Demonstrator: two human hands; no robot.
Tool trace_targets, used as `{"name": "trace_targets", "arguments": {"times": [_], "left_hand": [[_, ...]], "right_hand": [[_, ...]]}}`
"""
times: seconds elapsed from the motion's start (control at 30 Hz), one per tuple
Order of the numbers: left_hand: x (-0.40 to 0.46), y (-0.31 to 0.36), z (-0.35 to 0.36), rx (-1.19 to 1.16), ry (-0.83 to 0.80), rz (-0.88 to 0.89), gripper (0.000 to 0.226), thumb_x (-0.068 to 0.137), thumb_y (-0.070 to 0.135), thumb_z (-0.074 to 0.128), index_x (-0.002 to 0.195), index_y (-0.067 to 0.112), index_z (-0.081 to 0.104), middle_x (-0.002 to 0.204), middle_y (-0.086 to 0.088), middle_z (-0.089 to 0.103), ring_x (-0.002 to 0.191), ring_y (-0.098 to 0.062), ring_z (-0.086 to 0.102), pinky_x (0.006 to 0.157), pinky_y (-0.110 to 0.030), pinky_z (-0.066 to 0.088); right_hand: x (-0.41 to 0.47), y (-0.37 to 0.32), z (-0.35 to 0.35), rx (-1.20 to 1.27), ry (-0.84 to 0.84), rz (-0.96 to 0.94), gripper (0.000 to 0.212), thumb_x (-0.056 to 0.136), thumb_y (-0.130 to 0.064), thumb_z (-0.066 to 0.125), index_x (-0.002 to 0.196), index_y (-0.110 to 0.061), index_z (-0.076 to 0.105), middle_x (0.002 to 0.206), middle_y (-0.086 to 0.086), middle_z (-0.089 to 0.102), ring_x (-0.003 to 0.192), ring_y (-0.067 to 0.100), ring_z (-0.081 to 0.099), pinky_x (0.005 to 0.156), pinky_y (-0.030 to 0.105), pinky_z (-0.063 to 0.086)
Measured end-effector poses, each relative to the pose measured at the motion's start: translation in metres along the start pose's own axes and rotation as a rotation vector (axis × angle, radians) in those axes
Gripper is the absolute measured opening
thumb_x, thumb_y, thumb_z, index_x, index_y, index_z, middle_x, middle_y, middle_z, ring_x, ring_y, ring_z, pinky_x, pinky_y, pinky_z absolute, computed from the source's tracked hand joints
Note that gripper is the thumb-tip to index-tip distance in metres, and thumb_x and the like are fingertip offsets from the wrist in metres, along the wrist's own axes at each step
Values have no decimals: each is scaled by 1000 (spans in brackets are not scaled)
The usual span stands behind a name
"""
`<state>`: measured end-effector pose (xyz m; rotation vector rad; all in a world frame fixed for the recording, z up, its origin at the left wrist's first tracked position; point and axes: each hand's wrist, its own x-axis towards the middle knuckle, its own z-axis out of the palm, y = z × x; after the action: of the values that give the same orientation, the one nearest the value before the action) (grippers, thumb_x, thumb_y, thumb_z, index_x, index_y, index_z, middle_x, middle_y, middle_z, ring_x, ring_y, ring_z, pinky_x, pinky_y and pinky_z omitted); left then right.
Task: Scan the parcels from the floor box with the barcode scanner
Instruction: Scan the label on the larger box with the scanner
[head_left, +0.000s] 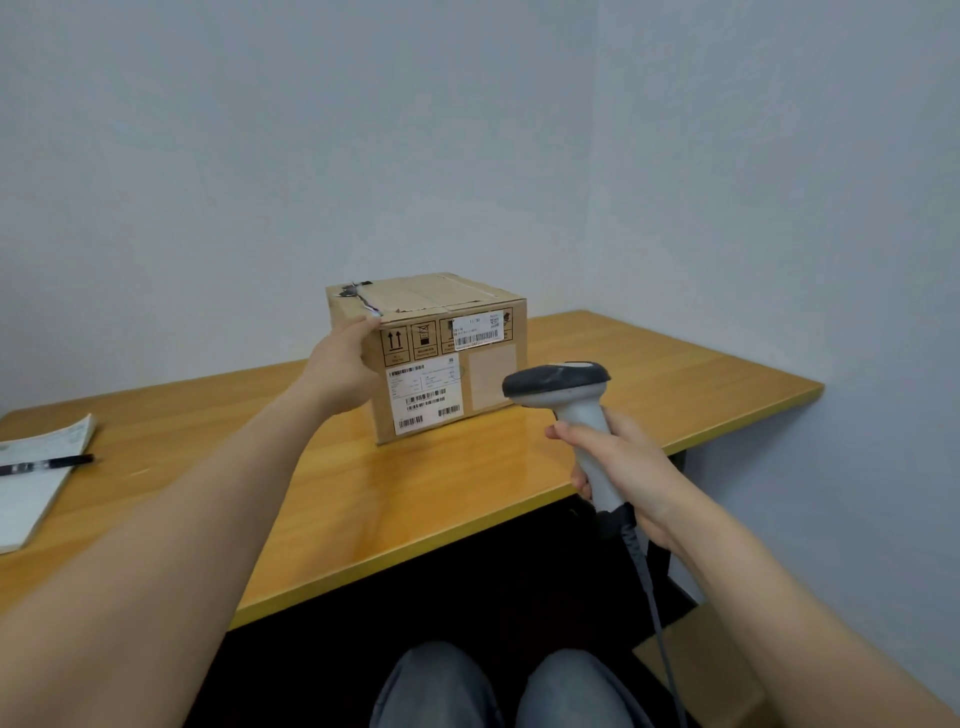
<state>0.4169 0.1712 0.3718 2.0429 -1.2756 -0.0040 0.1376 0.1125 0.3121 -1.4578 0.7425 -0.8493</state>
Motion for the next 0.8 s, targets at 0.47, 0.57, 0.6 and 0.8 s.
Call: {"name": "trace_targets", "arguments": {"times": [0.47, 0.57, 0.6, 0.8], "left_hand": [[-7, 5, -3, 170, -37, 36, 74, 85, -11, 39, 152, 17, 23, 160, 7, 13, 142, -26, 25, 101, -38, 43], [-7, 8, -4, 206, -47, 41, 75, 86, -11, 41, 153, 16, 22, 160, 4, 15, 142, -26, 26, 104, -39, 41], [-7, 9, -4, 213, -49, 40, 74, 86, -11, 41, 152, 16, 22, 160, 4, 16, 141, -26, 27, 104, -39, 41], [-9, 13, -6, 246, -60, 31, 74, 85, -11, 41, 152, 16, 24, 159, 4, 19, 137, -28, 33, 96, -37, 47]], "right_hand": [[-23, 5, 14, 124, 52, -181, 29, 97, -37, 48, 103, -14, 64, 84, 7, 61, 55, 11, 55, 60, 30, 43], [-26, 5, 13, 122, 71, -213, 26, 97, -35, 47, 99, -16, 64, 89, 2, 64, 55, 11, 55, 61, 29, 44], [-27, 5, 12, 114, 77, -227, 25, 97, -35, 48, 98, -16, 64, 90, 2, 63, 55, 11, 55, 61, 29, 44], [-37, 9, 9, 23, 99, -345, 34, 87, -43, 49, 100, -14, 62, 75, 2, 60, 56, 11, 54, 60, 24, 45]]}}
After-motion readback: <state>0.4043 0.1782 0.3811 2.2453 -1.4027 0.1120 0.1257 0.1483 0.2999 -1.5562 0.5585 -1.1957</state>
